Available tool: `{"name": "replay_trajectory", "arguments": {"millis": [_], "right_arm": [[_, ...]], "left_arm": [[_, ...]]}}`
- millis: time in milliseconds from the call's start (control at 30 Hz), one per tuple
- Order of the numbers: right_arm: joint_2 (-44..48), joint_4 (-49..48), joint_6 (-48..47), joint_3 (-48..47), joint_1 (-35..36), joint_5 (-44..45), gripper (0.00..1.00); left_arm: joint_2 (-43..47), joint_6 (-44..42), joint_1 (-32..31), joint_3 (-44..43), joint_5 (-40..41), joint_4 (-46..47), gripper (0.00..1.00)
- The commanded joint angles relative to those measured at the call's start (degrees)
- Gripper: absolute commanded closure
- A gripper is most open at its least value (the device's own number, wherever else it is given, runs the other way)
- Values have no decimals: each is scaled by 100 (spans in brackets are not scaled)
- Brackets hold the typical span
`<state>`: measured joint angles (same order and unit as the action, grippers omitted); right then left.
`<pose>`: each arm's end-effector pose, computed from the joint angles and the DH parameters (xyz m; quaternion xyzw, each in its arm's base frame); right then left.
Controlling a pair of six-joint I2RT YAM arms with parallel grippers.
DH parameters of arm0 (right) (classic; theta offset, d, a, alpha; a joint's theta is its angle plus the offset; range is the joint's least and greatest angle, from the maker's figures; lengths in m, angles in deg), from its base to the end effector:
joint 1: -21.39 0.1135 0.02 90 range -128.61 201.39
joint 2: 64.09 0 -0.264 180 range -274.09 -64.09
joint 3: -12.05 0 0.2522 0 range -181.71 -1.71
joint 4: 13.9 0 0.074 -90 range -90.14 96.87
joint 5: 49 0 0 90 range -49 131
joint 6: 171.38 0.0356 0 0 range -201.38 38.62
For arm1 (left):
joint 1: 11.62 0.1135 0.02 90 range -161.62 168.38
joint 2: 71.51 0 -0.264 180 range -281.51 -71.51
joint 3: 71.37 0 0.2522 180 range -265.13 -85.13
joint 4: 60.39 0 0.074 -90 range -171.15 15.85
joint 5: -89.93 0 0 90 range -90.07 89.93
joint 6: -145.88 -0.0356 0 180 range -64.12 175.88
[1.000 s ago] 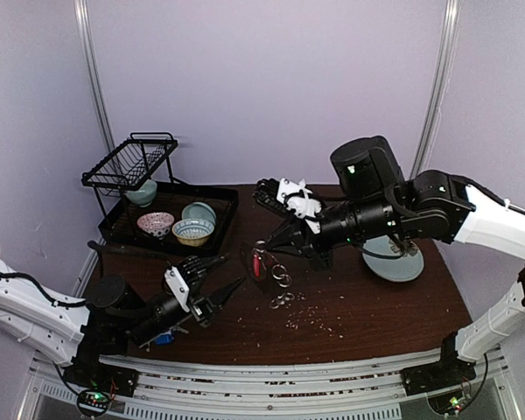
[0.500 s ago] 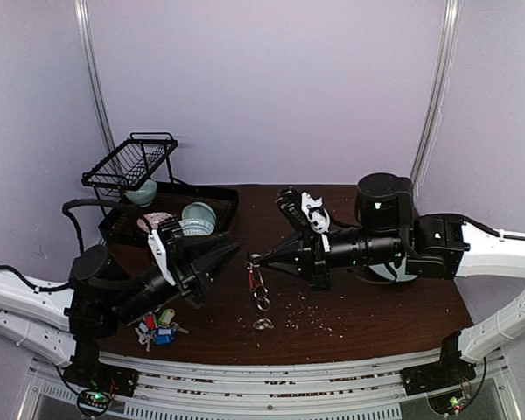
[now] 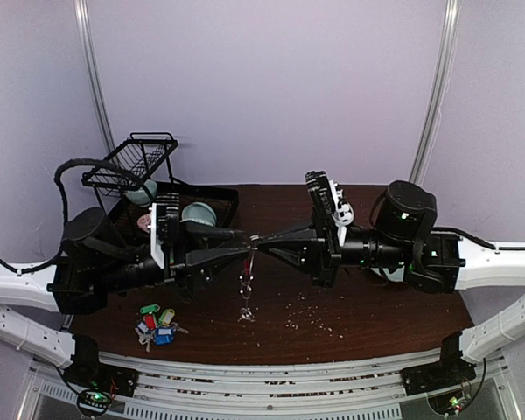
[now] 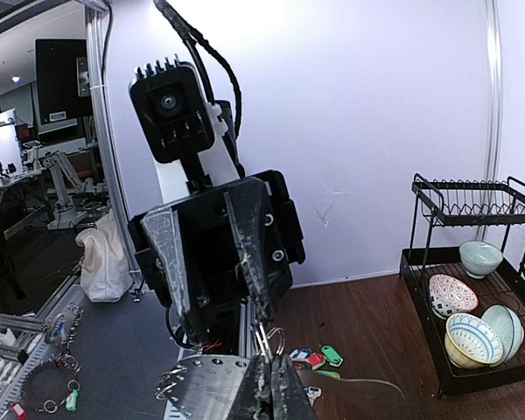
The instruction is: Put the keys on the keyring
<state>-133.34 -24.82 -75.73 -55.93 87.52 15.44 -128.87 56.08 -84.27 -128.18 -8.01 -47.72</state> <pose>0.1006 0.2652 0.3726 -0.4629 0.4584 0.5524 0.5200 0.0659 -0.2273 0.3563 0.4140 0.4740 -0.4957 0.5985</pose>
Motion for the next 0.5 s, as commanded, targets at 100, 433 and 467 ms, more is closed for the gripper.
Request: {"name": "replay_trajectory", "arguments": {"millis": [100,433,467], "right_arm": [[17,-530,192,36,-15,-118,100],[96,-418,92,37,-14,-140,100],[96,-410,94,37,-16,-150,100]], "left_arm": [[-286,-32,13,-457,106,-512,82],[-278,37,13,-374,497,-540,84],[-260,41,9,-359,546,-553,84]]}}
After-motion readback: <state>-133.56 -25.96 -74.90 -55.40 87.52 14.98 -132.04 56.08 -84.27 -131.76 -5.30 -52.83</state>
